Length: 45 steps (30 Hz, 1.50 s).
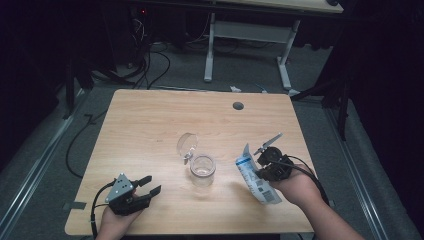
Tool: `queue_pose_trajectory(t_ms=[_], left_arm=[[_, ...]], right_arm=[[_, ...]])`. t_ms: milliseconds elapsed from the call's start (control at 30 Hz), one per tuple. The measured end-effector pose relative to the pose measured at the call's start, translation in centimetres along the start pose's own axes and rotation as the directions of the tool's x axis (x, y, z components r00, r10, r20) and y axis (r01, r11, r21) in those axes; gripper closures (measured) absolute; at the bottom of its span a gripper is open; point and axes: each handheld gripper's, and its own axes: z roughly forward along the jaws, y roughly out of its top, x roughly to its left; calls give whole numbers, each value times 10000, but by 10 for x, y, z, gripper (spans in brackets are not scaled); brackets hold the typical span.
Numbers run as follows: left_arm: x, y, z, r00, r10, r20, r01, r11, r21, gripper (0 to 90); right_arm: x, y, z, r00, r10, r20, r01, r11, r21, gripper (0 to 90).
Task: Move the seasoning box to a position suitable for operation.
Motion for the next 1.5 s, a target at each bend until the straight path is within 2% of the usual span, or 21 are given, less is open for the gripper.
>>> queue_pose_trajectory(t_ms=[200,367,500,533,700,1033,1267,1500], left_arm=[[-6,-2,0,9994,290,180,-289,9996,-14,466],[-10,-2,1,9991,327,279,-327,9995,-11,466],[-18,-8,2,9971,698,317,-696,9976,-67,456],[-21,-9,2,9965,749,361,-748,9972,-37,450],[-29,-17,4,9914,1200,528,-1204,9927,47,422],[-30,-18,4,9933,901,725,-914,9957,143,415],[-35,-22,4,9899,1067,936,-1097,9936,278,408],[-37,-23,5,9897,1027,1000,-1064,9938,320,405]], right_arm=[[1,5,-2,10000,-60,-57,60,10000,77,900],[4,9,-4,10000,16,-80,-14,9998,211,900],[6,12,-6,9997,-179,-153,183,9994,277,900],[8,12,-6,9999,-61,-140,66,9994,331,900],[10,15,-9,9996,-195,-228,202,9993,308,900],[18,25,-14,9992,-329,-205,338,9982,485,900],[26,35,-23,9980,-574,-275,588,9969,524,900],[33,44,-26,9968,-698,-398,720,9958,562,900]])
